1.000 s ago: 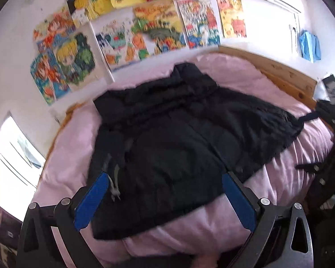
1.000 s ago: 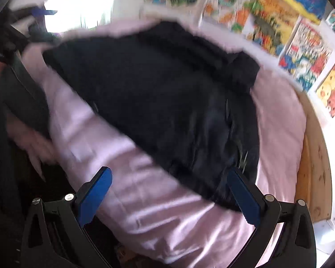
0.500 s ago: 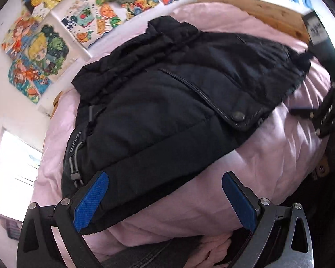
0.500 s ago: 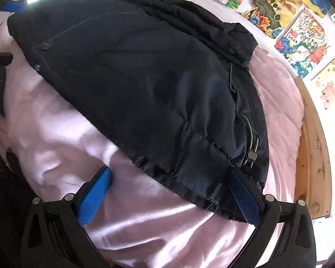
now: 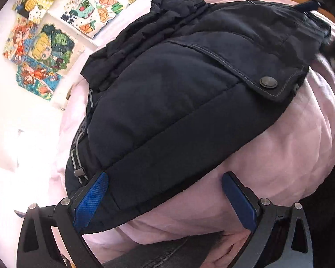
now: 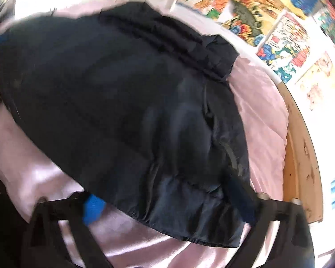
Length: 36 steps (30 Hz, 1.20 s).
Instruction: Fold large clothes
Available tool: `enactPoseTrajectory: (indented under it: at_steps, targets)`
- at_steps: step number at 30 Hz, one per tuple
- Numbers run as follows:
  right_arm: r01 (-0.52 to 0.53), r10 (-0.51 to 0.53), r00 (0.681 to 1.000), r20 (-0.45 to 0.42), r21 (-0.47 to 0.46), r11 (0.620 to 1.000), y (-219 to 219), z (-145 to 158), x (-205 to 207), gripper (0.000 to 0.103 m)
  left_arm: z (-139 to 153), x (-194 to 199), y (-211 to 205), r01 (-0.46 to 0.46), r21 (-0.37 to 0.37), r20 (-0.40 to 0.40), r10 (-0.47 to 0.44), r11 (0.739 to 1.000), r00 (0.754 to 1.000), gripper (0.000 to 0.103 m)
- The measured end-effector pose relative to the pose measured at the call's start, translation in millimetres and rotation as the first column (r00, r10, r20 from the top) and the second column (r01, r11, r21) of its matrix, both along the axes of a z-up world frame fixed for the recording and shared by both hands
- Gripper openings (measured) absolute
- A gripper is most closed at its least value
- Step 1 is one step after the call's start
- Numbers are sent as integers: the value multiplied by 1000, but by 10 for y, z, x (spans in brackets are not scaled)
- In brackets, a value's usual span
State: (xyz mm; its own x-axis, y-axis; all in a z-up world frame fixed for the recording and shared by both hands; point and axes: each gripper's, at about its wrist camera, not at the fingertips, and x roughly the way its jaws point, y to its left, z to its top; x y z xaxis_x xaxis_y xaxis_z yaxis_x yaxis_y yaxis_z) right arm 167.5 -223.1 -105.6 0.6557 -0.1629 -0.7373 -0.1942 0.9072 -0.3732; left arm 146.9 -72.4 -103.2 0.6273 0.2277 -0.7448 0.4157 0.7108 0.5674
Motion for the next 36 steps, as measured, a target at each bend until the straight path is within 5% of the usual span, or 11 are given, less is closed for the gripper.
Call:
enactPoseTrajectory:
  at_steps: [4,8,16,21,25,27,29,32,36]
  targets:
    - [5,-11,998,62,101,995,-109,166,-35,58,-36,-67,-61,23,53,47,-26,998,999,103]
    - [-20,6,995,98,144,989,-159,227,-25,36,-10,45,48,-76,85,95,68,993,993,103]
    - [12,-56,984,171,247,969,-291,395,18,36,317,249,601,-240,-29,171,241,970,955,103]
    - [20,-72,979,191,257,966,-309,432,35,36,488,171,589,-184,-33,282,186,982,941,92]
    - [31,-76,982,175,247,968,-354,383,70,40,523,184,526,-142,43,311,122,989,942,77]
    - [27,-70,981,178,234,972,-336,383,59,39,526,203,530,-143,34,271,128,989,954,51]
    - [7,-48,982,183,222,975,-270,395,20,26,538,210,544,-117,-32,189,121,993,974,14]
    - [-32,-2,980,199,170,985,-149,404,-56,12,540,85,508,-81,-46,198,89,996,976,9]
    - [-54,22,980,200,156,986,-137,448,-207,7,579,-133,521,-47,-71,223,62,996,973,6]
